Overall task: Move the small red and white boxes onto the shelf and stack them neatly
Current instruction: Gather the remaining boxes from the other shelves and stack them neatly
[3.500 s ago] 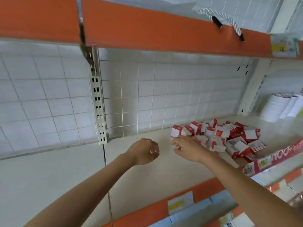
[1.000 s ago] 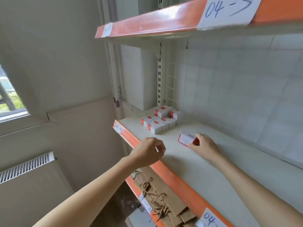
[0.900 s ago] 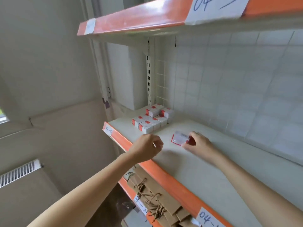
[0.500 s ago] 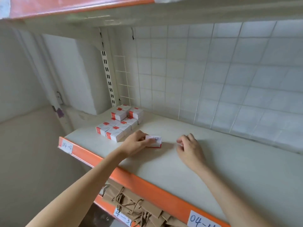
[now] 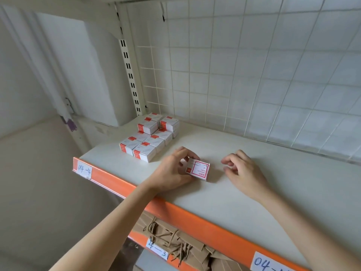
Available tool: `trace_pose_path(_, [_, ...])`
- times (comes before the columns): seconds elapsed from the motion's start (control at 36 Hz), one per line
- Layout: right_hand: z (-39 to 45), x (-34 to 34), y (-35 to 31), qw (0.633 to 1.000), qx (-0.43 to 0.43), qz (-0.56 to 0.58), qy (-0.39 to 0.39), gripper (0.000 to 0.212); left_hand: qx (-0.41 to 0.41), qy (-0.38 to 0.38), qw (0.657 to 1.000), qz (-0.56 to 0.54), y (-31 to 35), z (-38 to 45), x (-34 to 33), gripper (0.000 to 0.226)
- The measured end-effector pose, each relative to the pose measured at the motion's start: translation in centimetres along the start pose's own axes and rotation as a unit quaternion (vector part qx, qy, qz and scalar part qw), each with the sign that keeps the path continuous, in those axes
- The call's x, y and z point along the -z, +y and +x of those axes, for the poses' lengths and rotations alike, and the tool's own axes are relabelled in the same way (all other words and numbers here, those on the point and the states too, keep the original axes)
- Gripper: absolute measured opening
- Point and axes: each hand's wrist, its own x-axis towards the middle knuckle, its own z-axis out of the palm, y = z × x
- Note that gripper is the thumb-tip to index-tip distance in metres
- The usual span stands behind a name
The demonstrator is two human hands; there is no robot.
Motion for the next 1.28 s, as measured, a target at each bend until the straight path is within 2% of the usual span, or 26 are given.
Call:
trace_pose_path(0.11, [0.0, 0.2, -0.1, 1.000, 0.017, 0.020, -0.001, 0.013, 0.012, 0.016, 1.000, 0.023, -0.5, 0.1, -0.2, 0.039])
trace_pose_path(0.22, [-0.2, 0.6, -0.8, 0.997, 0.046, 0.055, 0.011, 0.010, 0.130, 0.078, 0.983, 0.101, -1.0, 0.5, -0.4, 0.053])
trace_pose_path(0.31, [-0.4, 0.6, -1.5, 0.995, 0.068, 0.066, -0.008, 0.009, 0.184, 0.083, 0.971, 0.129, -0.7, 0.8, -0.6, 0.066])
trace_pose_path(0.39, [-0.2, 0.6, -1.8, 0.995, 0.066, 0.066, -0.036, 0.021, 0.169, 0.038, 0.971, 0.162, -0.5, 0.9, -0.6, 0.071])
trace_pose_path(0.44, [0.1, 0.6, -2.1, 0.996, 0.053, 0.054, -0.055, 0.038, 0.140, -0.008, 0.977, 0.162, -0.3, 0.8, -0.4, 0.076])
trace_pose_path(0.53, [0.7, 0.3, -2.5, 0.995, 0.024, 0.003, -0.092, 0.055, 0.072, -0.030, 0.987, 0.139, -0.2, 0.5, -0.4, 0.068])
trace_pose_path(0.69, [3.1, -0.2, -3.9, 0.990, -0.030, -0.067, -0.118, 0.039, 0.000, -0.080, 0.989, 0.123, 0.0, 0.3, 0.9, 0.022])
trace_pose_path(0.81, [4.6, -0.9, -5.3, 0.989, -0.037, -0.055, -0.135, 0.032, -0.029, -0.095, 0.975, 0.199, 0.0, 0.3, 3.1, 0.024])
trace_pose_path(0.89, [6.0, -1.5, -6.7, 0.992, -0.012, -0.044, -0.118, 0.034, -0.029, -0.090, 0.967, 0.236, -0.4, 0.1, 5.3, 0.028])
trace_pose_path(1.06, [9.7, -3.7, -10.8, 0.999, 0.011, -0.009, -0.047, 0.037, -0.028, -0.034, 0.972, 0.232, -2.3, -0.7, 8.9, 0.018])
trace_pose_path(1.28, [13.5, -6.1, -13.2, 0.995, -0.020, -0.089, -0.039, 0.043, -0.049, -0.018, 0.976, 0.211, -4.5, -2.2, 11.3, 0.012])
